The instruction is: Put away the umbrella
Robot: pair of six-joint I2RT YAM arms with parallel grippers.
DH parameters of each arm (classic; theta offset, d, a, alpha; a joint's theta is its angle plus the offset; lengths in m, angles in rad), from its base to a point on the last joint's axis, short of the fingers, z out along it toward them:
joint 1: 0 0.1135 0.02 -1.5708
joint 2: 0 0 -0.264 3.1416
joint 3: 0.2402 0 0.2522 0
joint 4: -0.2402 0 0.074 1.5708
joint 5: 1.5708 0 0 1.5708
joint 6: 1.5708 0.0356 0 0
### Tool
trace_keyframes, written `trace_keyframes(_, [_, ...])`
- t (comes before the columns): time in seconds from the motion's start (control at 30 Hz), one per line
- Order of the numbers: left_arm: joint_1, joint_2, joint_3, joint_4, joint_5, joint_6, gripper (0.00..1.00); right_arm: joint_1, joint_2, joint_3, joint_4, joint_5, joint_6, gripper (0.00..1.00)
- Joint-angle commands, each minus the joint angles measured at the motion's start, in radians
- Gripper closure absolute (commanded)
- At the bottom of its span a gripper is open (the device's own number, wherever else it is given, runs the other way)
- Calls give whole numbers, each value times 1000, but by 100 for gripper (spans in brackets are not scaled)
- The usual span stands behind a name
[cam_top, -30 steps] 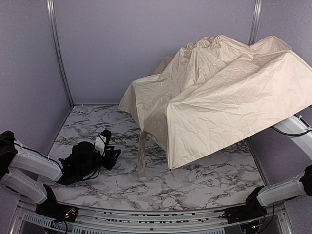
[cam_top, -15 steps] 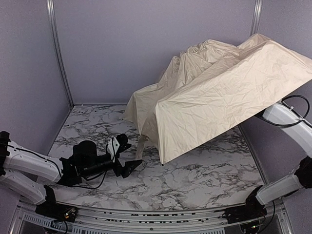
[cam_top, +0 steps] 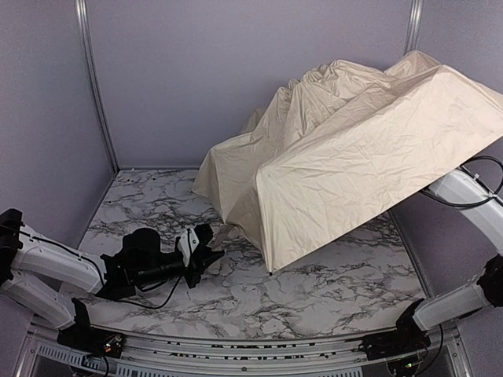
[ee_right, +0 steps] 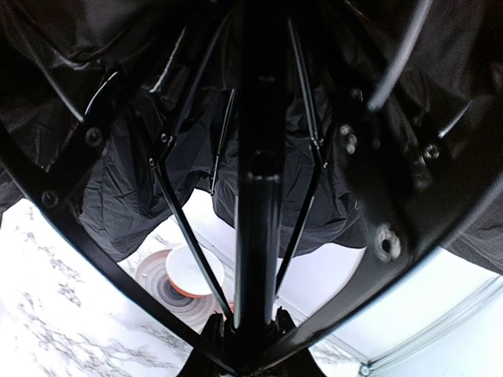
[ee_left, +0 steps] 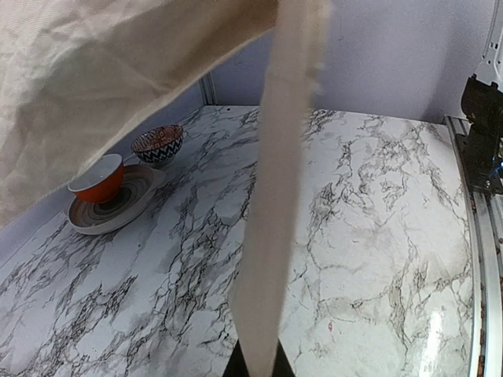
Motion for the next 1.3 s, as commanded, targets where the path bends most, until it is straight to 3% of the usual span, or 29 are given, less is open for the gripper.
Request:
trace_keyframes(0.0, [15, -50, -58, 1, 49, 51, 100, -3, -35, 45, 58, 42, -48, 100])
trace_keyframes(0.1, [15, -10, -19, -52, 77, 47, 100, 7, -29, 35, 32, -76, -83, 100])
trace_keyframes(0.13, [14, -2, 3, -80, 102, 38, 93, 18, -28, 24, 22, -120, -101, 100])
trace_keyframes(0.2, [15, -22, 36, -153, 166, 25, 53, 29, -32, 1, 4, -213, -126, 100])
trace_keyframes(0.23, [16, -53, 38, -182, 202, 26, 39, 29, -37, -18, 5, -257, -131, 100])
trace_keyframes(0.37, [16, -272, -12, -331, 340, 83, 11, 31, -72, -104, 43, -420, -179, 100])
trace_keyframes(0.53, [22, -685, -84, -485, 435, 162, 2, 28, -104, -160, 73, -557, -224, 100])
trace_keyframes(0.6, [23, -847, -122, -447, 349, 172, 1, 29, -111, -182, 98, -578, -225, 100])
trace_keyframes(0.67, [24, -898, -159, -322, 128, 138, 1, 30, -108, -189, 117, -617, -204, 100])
trace_keyframes(0.73, [25, -854, -165, -203, -43, 116, 1, 35, -97, -196, 149, -682, -164, 100])
trace_keyframes(0.77, [26, -804, -151, -169, -62, 113, 1, 45, -89, -203, 174, -707, -139, 100])
trace_keyframes(0.87, [26, -614, -59, -109, 19, 88, 1, 108, -57, -236, 269, -735, -86, 100])
trace_keyframes(0.97, [27, -451, 18, 3, 7, 47, 1, 186, -23, -256, 323, -743, -80, 100])
trace_keyframes(1.1, [31, -360, 72, 138, 54, 32, 1, 247, 22, -284, 374, -744, -67, 100])
trace_keyframes(1.27, [30, -230, 154, 154, 133, 6, 3, 315, 118, -274, 420, -780, -29, 100])
